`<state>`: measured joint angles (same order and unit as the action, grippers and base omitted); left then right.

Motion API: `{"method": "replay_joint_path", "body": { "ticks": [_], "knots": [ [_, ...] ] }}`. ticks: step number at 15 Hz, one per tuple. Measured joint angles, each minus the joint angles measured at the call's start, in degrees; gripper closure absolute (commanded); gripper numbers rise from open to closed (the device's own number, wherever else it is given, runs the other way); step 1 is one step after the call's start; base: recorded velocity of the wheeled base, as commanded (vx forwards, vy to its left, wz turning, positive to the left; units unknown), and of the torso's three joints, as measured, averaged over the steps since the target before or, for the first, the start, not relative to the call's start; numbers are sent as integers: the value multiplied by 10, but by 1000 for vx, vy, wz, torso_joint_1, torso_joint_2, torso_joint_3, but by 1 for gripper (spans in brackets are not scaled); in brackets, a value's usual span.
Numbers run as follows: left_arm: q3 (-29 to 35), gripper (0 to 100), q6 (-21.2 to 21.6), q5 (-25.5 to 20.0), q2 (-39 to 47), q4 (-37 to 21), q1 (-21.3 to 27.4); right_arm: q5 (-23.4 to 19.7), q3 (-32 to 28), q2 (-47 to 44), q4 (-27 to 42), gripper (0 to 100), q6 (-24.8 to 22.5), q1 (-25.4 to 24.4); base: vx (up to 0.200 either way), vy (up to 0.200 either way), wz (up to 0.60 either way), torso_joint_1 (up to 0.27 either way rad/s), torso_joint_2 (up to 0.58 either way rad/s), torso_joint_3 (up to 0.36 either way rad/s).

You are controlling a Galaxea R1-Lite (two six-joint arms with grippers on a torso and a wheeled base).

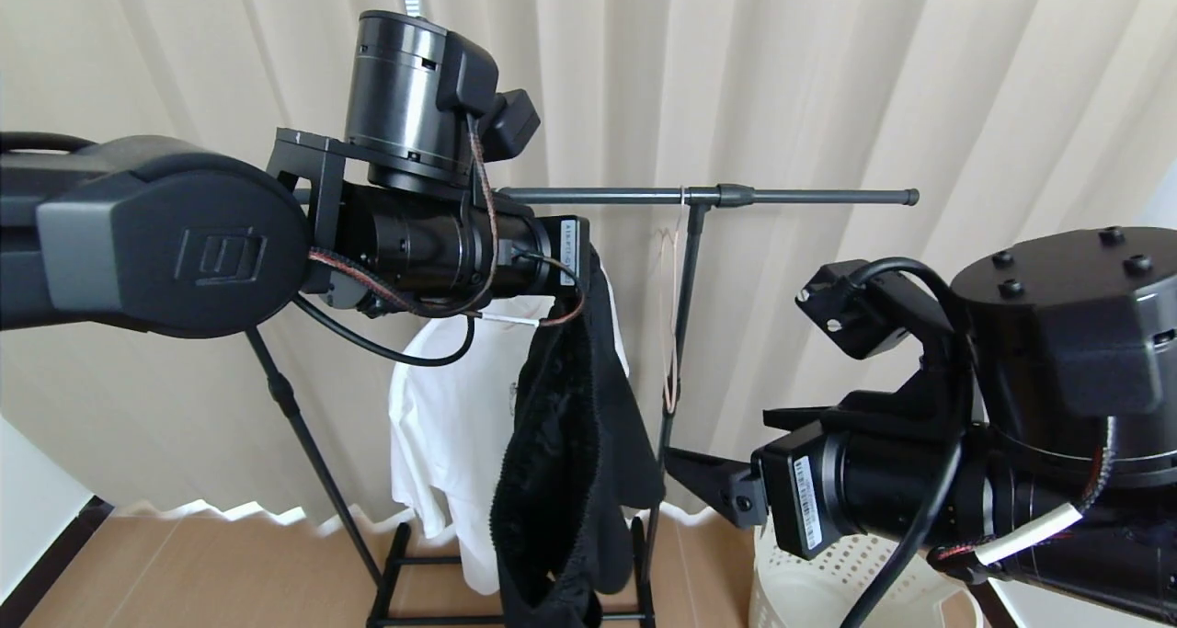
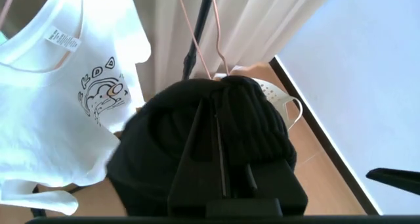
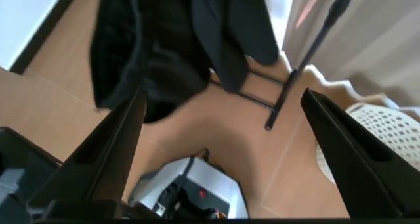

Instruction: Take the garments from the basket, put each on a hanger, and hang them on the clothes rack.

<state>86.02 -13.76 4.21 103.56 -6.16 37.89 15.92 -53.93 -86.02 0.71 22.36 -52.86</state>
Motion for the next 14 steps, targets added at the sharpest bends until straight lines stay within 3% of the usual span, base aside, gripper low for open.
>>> {"method": "replay_joint_path", "body": {
  "ticks": [3, 14],
  "knots": [
    [1, 100, 0, 0, 0, 0, 9, -11, 35, 4, -97, 0, -1, 0, 0, 0, 0, 0, 0, 0],
    [10, 100, 1, 6, -1, 0, 42, 0, 73, -107, -115, 0, -24, 8, 0, 0, 0, 0, 0, 0]
  ]
}}
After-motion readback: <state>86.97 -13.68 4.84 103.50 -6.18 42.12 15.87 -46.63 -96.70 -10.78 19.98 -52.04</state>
